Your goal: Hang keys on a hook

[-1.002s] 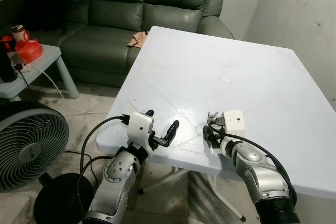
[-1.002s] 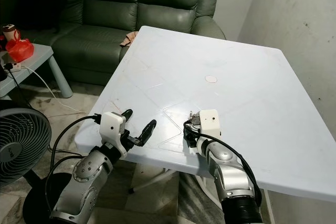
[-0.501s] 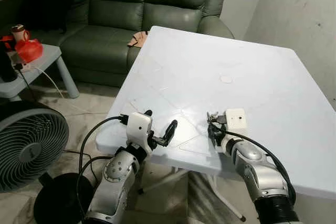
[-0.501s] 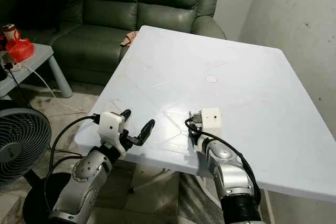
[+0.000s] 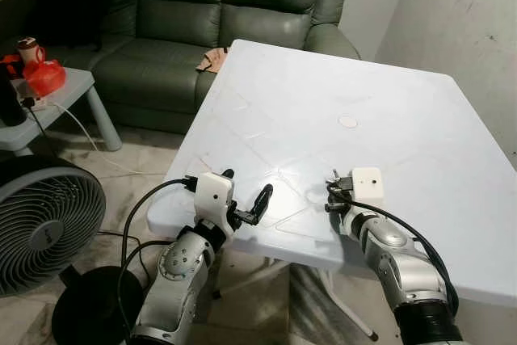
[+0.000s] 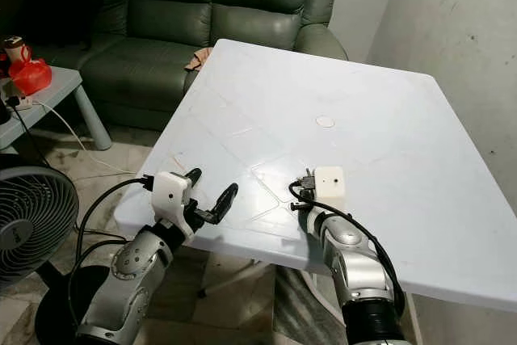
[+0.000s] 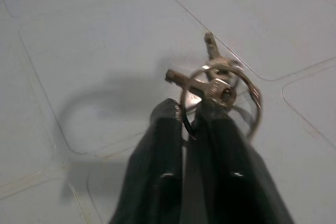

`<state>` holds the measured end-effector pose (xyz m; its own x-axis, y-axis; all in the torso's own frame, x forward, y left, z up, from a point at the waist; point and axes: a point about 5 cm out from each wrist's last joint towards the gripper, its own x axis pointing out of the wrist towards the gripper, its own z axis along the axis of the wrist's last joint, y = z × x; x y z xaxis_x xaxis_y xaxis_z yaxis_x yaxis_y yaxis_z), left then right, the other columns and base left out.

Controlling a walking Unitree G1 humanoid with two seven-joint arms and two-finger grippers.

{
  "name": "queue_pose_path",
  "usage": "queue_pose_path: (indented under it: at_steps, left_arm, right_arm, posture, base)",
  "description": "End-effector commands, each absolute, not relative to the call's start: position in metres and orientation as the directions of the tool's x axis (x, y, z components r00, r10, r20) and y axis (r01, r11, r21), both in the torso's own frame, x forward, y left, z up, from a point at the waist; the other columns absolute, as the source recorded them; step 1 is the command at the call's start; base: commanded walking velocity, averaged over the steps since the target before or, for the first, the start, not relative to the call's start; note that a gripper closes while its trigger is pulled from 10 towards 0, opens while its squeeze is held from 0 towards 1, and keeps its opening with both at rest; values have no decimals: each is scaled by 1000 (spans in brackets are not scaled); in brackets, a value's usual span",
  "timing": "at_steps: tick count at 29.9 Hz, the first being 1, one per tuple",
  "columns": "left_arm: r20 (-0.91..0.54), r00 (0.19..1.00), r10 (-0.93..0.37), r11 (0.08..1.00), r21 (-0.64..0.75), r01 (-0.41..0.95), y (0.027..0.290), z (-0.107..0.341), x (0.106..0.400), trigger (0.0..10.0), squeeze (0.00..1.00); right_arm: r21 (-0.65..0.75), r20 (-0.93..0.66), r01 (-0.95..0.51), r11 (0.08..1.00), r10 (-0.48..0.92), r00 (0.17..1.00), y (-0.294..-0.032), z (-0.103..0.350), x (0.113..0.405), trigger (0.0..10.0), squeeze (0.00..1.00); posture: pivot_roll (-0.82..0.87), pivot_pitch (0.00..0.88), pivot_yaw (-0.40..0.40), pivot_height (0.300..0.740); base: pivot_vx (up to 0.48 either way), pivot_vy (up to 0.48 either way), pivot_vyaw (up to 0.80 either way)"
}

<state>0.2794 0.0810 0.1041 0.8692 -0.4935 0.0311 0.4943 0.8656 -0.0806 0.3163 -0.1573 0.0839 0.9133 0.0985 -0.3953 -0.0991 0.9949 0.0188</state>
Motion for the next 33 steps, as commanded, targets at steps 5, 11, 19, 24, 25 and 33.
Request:
queue_pose_path:
  at_steps: [5,11,19,24,25,33]
  left_arm:
    - [52,869,-492,865,-77,495,78,111,282,10000,0]
    - [54,869,-492,865,-80,495,78,111,282,10000,0]
    - [58,874,-483,870,-81,486,78,112,283,10000,0]
    - [65,883,-466,877,-98,470,81,114,287,10000,0]
    - [65,883,-466,877,-98,470,81,114,287,10000,0]
    - [71,887,-457,880,-107,462,81,117,290,10000,0]
  right_arm:
    - [24,-380,-92,995,95,920,-160,88,321,0,0]
    - [25,-363,-100,995,103,926,-161,91,322,0,0]
    - [86,-305,-86,993,109,946,-161,100,326,0,0]
    - [324,-227,-30,945,108,968,-167,119,334,0,0]
    - [324,-227,-30,945,108,968,-167,119,334,0,0]
    - [685,-195,73,725,86,977,-185,138,345,0,0]
  posture:
    - [24,21,-89,711]
    - [25,15,-88,711]
    - [27,15,-92,711]
    - [28,15,-92,711]
    - [28,15,-92,711]
    - [27,13,-90,711]
  base:
    - [0,0,0]
    - [0,0,0]
    - [0,0,0]
    - [0,0,0]
    - [0,0,0]
    - [0,0,0]
